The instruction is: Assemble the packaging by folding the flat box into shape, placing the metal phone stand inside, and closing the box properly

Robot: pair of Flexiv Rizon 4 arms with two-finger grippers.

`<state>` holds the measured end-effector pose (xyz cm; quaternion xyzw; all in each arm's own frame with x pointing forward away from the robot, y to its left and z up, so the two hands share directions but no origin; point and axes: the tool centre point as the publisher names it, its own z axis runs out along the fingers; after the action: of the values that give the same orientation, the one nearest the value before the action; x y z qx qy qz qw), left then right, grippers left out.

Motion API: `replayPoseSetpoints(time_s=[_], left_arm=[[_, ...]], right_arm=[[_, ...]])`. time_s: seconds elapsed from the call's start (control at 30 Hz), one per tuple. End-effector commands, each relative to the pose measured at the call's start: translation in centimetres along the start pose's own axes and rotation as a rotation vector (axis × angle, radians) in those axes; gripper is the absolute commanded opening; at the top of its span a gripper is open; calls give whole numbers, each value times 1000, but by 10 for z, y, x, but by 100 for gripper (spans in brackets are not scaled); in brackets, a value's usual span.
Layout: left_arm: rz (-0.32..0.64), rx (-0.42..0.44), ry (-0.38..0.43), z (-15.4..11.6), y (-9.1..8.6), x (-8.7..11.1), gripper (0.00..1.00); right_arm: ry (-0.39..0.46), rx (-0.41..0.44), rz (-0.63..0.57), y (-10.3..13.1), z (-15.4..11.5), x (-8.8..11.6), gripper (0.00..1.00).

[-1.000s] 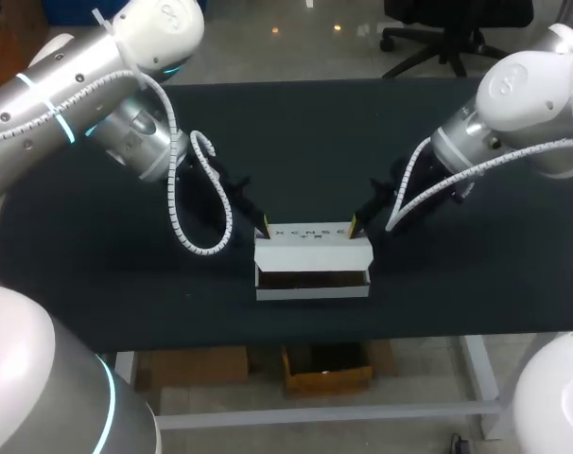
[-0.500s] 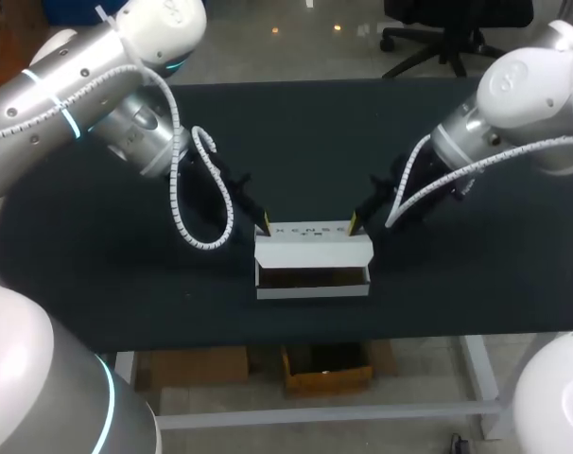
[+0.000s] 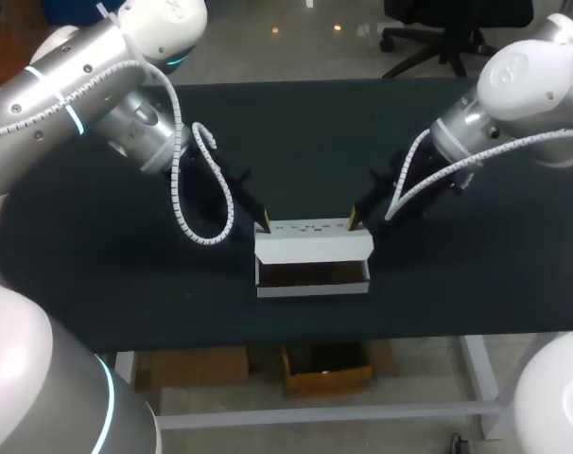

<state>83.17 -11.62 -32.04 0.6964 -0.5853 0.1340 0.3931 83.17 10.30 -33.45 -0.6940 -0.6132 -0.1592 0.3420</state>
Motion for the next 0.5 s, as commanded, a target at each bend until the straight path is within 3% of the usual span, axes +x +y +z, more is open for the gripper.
replayPoseSetpoints(time_s=[0.03,0.5], left_arm=[[-1,-13,-4,2,-5,7,37],[-14,-27,-2,-1,-9,9,37]], right_arm=[[4,20,-3,6,2,7,44],[4,29,-1,14,-5,12,44]])
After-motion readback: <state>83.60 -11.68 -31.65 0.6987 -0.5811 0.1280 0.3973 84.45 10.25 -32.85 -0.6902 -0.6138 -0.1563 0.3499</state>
